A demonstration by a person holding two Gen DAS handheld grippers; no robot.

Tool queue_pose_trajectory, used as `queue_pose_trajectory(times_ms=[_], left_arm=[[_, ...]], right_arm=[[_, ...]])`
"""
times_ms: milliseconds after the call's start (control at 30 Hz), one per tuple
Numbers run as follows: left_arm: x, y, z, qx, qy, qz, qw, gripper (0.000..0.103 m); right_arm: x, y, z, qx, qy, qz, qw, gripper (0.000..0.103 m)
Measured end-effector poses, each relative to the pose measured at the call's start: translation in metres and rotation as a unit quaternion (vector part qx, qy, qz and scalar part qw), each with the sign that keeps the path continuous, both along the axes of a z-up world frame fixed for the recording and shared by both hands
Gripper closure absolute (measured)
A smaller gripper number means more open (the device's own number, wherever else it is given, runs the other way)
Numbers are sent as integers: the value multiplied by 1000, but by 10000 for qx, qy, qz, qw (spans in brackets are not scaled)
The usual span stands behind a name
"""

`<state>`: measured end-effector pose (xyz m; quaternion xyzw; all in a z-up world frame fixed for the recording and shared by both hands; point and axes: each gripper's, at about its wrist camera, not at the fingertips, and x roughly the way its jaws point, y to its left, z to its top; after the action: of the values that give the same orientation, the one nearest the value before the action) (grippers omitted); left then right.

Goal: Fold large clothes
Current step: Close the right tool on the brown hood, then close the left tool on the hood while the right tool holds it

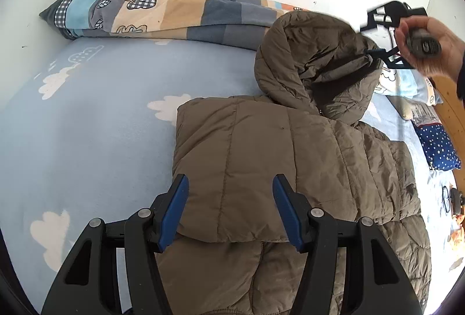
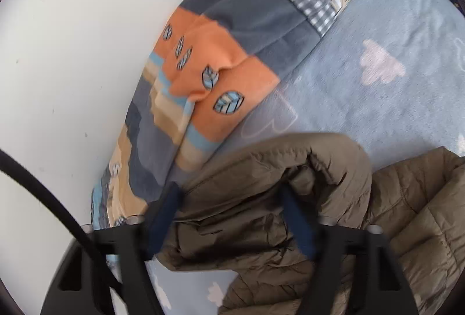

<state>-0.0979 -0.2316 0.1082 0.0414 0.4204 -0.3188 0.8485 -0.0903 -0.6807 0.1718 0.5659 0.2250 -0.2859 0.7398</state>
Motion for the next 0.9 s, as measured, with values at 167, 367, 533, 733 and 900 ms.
queue_pose_trajectory(times_ms=[167, 367, 533, 733, 900], left_arm=[[-4, 1, 3, -23, -43, -16, 10000, 44], [-4, 6, 11, -146, -27, 36, 9999, 44], [-4, 8, 15, -294, 44, 33, 9996, 44], [-5, 10, 24, -1036, 448, -123, 9935, 44], [-5, 6, 23, -2069, 1272, -461, 9690, 43]], right_arm=[[-10, 22, -1, -435, -19, 169, 9989, 90], [-43, 65, 16, -973, -220, 487, 9938, 94], [-85, 103, 40, -1209, -451, 780, 9886, 94], [-130, 149, 58, -1271, -717, 1079, 9834, 99], [-157, 177, 46, -1213, -943, 1248, 9802, 101]])
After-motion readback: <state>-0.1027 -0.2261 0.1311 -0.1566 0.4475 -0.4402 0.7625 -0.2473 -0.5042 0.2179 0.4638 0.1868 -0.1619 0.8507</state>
